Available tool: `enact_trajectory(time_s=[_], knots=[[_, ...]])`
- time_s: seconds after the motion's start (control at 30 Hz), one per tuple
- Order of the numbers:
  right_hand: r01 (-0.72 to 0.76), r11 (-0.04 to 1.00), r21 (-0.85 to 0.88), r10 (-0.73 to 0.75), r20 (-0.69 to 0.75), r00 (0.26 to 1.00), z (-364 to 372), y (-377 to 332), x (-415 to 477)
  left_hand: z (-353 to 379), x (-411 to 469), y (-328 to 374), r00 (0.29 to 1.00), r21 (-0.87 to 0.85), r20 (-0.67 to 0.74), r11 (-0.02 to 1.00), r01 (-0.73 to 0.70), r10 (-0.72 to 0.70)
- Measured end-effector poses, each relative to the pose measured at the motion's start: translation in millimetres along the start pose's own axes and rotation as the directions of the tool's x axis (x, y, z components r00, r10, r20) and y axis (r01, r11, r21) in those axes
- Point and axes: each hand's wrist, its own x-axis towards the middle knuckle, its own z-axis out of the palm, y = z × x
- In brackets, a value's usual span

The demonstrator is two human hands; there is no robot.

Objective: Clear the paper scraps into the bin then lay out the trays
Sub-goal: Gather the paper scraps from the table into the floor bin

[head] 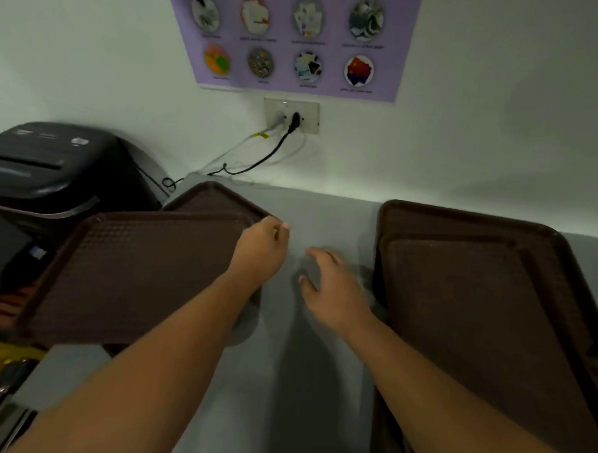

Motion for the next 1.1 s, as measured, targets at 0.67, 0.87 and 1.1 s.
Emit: enact_trajectory(time_s=[0.67,0.87,1.1], knots=[[0.508,0.854,0.111,-0.514,0.331,0.792,121.3,-156.0,-84.3,-153.0,-235.2,-117.0,0.808,0.014,-0.399,0.878,0.478,-0.433],[0.507,0.845,0.167,-0.512,0.525,0.680,203.2,-198.2,-133.1,-169.0,-310.1,-202.8,0.747,0.003,-0.369,0.804,0.595,-0.552],[0.459,0.876,0.147,-0.441,0.627,0.642,319.6,-211.4,-185.4,-133.8,-383.1,-314.9,0.638,-0.084,-0.091,0.644,0.760,-0.765]])
